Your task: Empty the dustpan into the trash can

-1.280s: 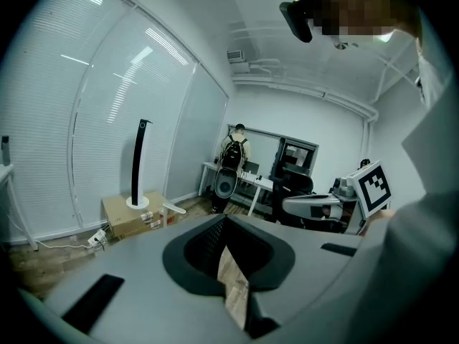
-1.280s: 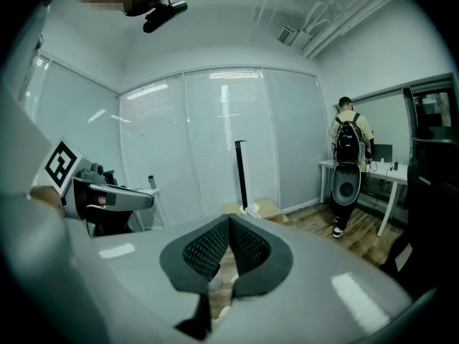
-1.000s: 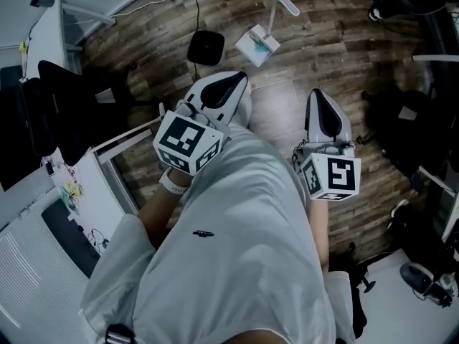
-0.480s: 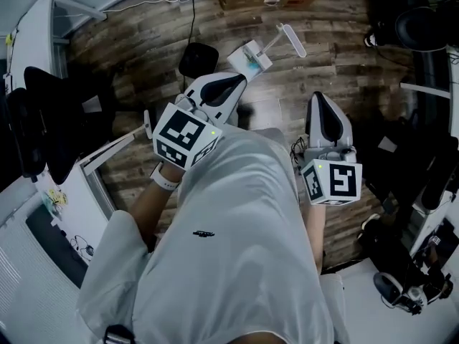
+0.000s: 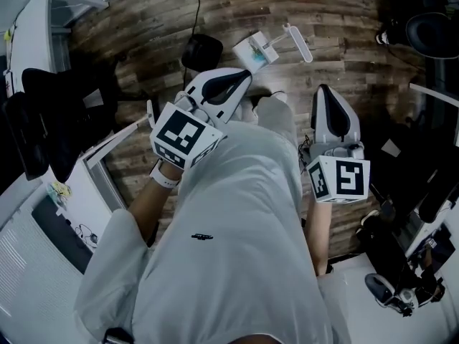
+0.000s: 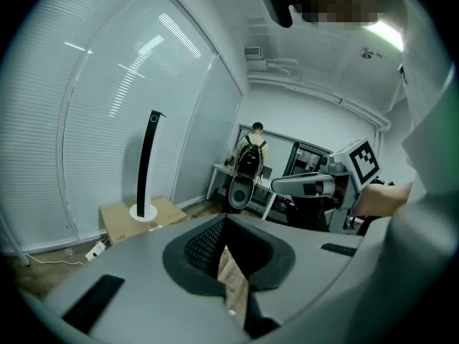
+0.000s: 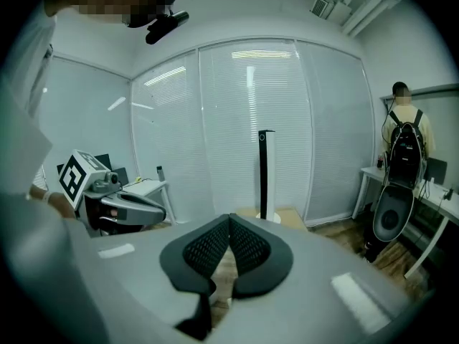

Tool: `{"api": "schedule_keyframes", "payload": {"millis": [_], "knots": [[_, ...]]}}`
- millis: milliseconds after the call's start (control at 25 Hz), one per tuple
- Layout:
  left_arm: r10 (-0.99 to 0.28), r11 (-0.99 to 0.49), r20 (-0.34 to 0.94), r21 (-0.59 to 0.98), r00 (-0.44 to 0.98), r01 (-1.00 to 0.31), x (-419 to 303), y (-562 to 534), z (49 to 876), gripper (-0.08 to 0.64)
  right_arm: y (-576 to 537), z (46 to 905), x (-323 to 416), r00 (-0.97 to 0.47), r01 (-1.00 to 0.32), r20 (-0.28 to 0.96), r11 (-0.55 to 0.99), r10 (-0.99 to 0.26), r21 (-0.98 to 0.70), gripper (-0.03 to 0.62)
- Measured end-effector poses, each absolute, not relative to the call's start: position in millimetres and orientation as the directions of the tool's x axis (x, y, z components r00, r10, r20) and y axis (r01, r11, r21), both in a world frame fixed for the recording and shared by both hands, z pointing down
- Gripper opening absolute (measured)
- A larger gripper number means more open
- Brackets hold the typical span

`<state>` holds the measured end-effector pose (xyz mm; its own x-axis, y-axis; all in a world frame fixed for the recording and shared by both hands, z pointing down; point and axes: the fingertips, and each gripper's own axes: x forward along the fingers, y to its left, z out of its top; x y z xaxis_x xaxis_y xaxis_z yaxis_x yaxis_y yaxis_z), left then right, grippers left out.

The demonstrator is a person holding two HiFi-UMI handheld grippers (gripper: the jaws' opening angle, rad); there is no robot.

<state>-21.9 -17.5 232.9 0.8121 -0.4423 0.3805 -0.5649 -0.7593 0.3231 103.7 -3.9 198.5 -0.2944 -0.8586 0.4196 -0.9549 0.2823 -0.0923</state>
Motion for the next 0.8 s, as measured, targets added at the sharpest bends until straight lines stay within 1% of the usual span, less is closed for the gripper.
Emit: {"api": "schedule_keyframes", "payload": {"millis": [320,440,680,800], "knots": [[-0.413,-0.764,0.396,0.339,0.82,-0.548,3.4,-36.0,250.3,0.006,-32.2,210.6,124.8,-0.286,-0.956,0.444,0.281,-0.849,-0.079,0.012],[-0.386,-0.778,0.41,0.337,0.826,-0.53,15.2,-40.5,260.2,0.006,-41.0,220.4,129.9,-0.313,-0.947,0.462,0.309,-0.83,-0.085,0.012],[-0.388,-0.764,0.44,0.337,0.81,-0.55,33.8,-56.9,284.1,0.006,-61.0,250.0,140.3,-0.345,-0.935,0.491,0.341,-0.8,-0.101,0.012],[-0.388,-0.74,0.465,0.358,0.796,-0.57,40.8,-64.0,295.8,0.006,-68.4,267.0,139.3,-0.393,-0.913,0.505,0.389,-0.769,-0.119,0.012]]}}
